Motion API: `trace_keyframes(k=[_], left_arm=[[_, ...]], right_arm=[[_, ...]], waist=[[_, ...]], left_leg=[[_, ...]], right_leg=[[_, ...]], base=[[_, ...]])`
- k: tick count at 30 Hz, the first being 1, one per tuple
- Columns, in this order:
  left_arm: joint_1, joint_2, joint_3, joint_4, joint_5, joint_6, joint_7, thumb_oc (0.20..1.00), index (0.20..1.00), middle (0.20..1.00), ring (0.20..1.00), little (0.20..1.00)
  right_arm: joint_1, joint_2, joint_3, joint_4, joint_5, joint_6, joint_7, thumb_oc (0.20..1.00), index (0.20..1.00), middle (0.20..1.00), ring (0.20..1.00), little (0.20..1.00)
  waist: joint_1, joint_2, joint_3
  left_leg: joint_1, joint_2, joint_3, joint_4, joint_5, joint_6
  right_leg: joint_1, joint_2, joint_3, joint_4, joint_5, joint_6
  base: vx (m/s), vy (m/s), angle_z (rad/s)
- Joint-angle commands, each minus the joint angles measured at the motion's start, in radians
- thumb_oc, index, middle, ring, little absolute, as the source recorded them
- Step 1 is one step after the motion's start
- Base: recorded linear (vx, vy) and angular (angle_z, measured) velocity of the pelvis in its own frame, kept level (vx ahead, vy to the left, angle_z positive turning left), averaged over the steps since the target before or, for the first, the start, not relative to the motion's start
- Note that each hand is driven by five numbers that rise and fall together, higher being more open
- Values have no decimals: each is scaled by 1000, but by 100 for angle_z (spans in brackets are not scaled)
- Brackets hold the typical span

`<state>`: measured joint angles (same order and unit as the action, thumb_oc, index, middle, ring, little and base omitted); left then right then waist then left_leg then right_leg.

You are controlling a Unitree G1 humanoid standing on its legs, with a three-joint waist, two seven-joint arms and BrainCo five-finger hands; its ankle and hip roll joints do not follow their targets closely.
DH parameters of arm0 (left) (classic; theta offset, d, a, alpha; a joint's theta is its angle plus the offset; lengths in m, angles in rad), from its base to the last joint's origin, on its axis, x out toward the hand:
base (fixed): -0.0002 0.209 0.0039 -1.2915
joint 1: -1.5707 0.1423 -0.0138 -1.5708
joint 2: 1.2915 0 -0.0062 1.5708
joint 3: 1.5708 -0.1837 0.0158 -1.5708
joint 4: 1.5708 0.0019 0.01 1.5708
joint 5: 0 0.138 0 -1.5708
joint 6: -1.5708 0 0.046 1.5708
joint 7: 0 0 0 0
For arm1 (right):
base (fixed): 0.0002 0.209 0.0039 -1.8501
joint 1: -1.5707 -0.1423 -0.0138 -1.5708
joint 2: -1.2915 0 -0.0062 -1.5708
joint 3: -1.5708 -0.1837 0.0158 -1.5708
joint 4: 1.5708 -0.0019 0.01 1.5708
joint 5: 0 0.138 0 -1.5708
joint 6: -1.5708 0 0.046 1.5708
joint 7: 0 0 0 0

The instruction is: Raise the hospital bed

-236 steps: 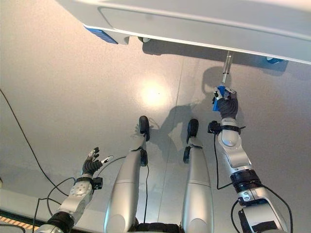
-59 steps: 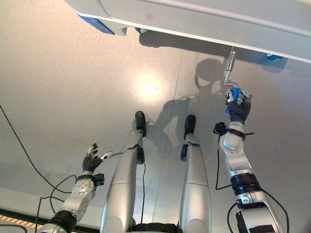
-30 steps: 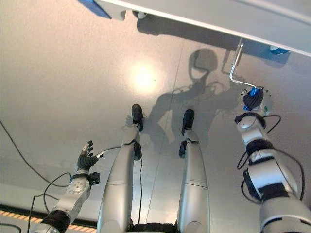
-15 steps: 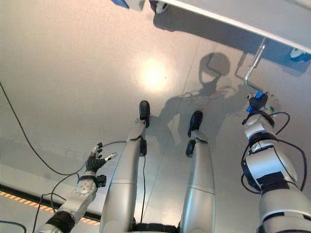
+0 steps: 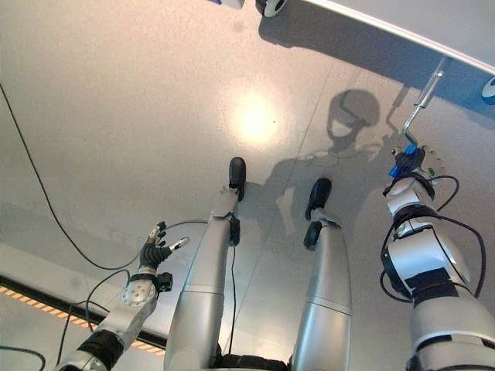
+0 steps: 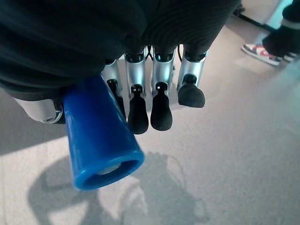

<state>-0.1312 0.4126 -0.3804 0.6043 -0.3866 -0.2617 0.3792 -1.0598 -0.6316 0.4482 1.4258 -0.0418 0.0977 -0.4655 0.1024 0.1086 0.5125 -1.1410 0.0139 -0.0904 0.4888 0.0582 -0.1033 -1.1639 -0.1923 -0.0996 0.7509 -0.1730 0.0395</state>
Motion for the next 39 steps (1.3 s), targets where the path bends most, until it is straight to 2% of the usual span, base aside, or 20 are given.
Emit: trace_keyframes(k=[1, 2, 3, 4, 10, 21, 25, 30, 32, 37, 38, 39], left_arm=[[1, 8, -5, -25, -30, -13, 26, 1000, 1000, 1000, 1000, 1000], [19, 6, -13, -25, -31, -15, 30, 1000, 1000, 1000, 1000, 1000], [0, 7, -3, -26, -31, -15, 31, 1000, 1000, 1000, 1000, 1000], [22, 8, -14, -27, -31, -17, 33, 1000, 1000, 1000, 1000, 1000], [24, 15, -24, -28, -24, -18, 39, 1000, 1000, 1000, 1000, 1000], [28, 23, -14, -9, -39, -25, 40, 1000, 1000, 1000, 1000, 1000], [37, 22, -3, 2, -36, -19, 36, 1000, 1000, 1000, 1000, 1000], [52, 24, 4, 1, -26, -15, 34, 1000, 1000, 1000, 1000, 1000], [61, 28, 13, 5, -10, -7, 35, 1000, 1000, 1000, 1000, 1000], [71, 26, 25, 13, 7, -2, 30, 1000, 1000, 1000, 1000, 1000], [49, 25, 37, 18, 14, -1, 28, 1000, 1000, 1000, 1000, 1000], [58, 22, 45, 18, 20, -2, 25, 1000, 1000, 1000, 1000, 1000]], right_arm=[[-48, 106, 69, -141, 15, -104, 23, 200, 200, 200, 200, 200], [-23, 128, 70, -191, 47, -128, 23, 200, 200, 200, 200, 200], [-45, 125, 69, -194, 47, -127, 22, 200, 200, 200, 200, 200], [-19, 137, 71, -220, 61, -142, 21, 200, 200, 200, 200, 200], [-28, 195, 100, -362, 106, -195, 39, 200, 200, 200, 200, 200], [-30, 291, 135, -538, 145, -241, 71, 200, 200, 200, 200, 200], [8, 305, 152, -703, 167, -276, 90, 200, 200, 200, 200, 200], [68, 297, 140, -871, 200, -313, 95, 200, 200, 200, 200, 200], [123, 274, 109, -1005, 217, -346, 88, 200, 200, 200, 200, 200], [191, 226, 65, -1112, 201, -361, 74, 200, 200, 200, 200, 200], [181, 204, 52, -1135, 191, -362, 71, 200, 200, 200, 200, 200], [222, 174, 16, -1184, 181, -371, 58, 200, 200, 200, 200, 200]], waist=[[21, 55, 7], [19, 52, 7], [20, 52, 7], [19, 51, 7], [15, 47, 7], [3, 34, 7], [-8, 21, 7], [-21, 8, 7], [-36, -4, 7], [-50, -14, 7], [-54, -16, 7], [-64, -20, 7]], left_leg=[[-27, -35, 20, 47, -45, 35], [6, -38, 21, 64, -84, 33], [-30, -37, 20, 51, -47, 35], [8, -39, 23, 67, -88, 33], [0, -40, 28, 71, -90, 33], [6, -39, 36, 76, -91, 33], [12, -35, 42, 76, -92, 33], [25, -32, 49, 74, -94, 33], [44, -27, 56, 68, -92, 32], [82, -23, 65, 48, -89, 31], [56, -21, 66, 26, -47, 32], [82, -21, 70, 9, -44, 32]], right_leg=[[-15, 6, 24, -76, 112, 79], [16, 3, 32, -57, 76, 86], [-16, 4, 24, -75, 111, 79], [17, 2, 32, -54, 73, 86], [13, 1, 38, -58, 76, 88], [16, 4, 47, -59, 79, 85], [18, 3, 49, -62, 83, 85], [26, 8, 57, -66, 84, 85], [40, 10, 61, -74, 88, 86], [75, 15, 60, -97, 95, 89], [51, 16, 57, -124, 137, 84], [73, 20, 59, -142, 143, 86]], base=[[16, 39, -2], [15, 39, -1], [76, 32, -1], [21, 42, -3], [19, 31, -3], [3, 10, 0], [0, 0, 0], [-6, 4, -6], [-18, 1, -4], [-33, 4, -7], [-84, 17, -9], [-23, 12, -9]])
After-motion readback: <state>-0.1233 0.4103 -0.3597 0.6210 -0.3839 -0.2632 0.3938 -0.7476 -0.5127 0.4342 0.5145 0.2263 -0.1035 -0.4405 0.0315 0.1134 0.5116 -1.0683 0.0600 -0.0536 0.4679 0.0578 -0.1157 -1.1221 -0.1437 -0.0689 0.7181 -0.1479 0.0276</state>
